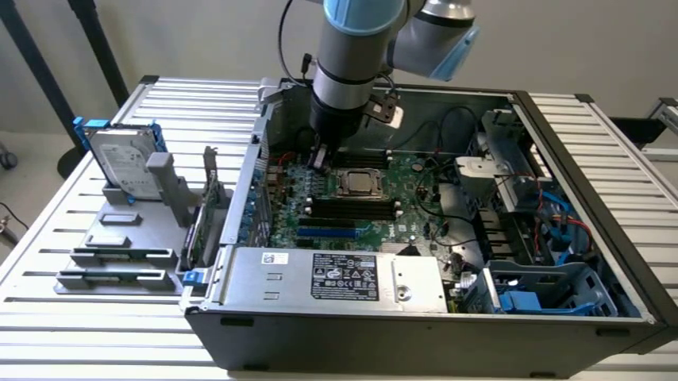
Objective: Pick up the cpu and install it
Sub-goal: 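Install the first cpu locking lever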
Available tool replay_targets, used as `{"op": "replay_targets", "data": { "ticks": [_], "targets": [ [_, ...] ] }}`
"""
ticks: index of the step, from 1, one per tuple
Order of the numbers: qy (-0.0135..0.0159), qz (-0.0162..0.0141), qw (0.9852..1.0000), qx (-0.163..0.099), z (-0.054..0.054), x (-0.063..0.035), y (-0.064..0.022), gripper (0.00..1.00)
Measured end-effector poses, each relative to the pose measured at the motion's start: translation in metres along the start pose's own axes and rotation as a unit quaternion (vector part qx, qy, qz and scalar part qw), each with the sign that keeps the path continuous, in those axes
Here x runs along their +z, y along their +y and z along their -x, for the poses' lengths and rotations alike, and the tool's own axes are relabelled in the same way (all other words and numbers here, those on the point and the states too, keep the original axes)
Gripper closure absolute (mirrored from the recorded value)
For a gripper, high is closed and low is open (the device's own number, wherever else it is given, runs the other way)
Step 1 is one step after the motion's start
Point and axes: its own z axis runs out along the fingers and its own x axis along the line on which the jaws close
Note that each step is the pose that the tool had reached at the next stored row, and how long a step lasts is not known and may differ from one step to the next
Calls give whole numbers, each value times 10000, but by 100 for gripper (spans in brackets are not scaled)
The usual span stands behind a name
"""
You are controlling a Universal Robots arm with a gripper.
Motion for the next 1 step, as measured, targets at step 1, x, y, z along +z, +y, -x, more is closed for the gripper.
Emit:
{"op": "replay_targets", "data": {
  "ticks": [1],
  "targets": [
    [0,0,10000,0,0,0,0,89]
  ]
}}
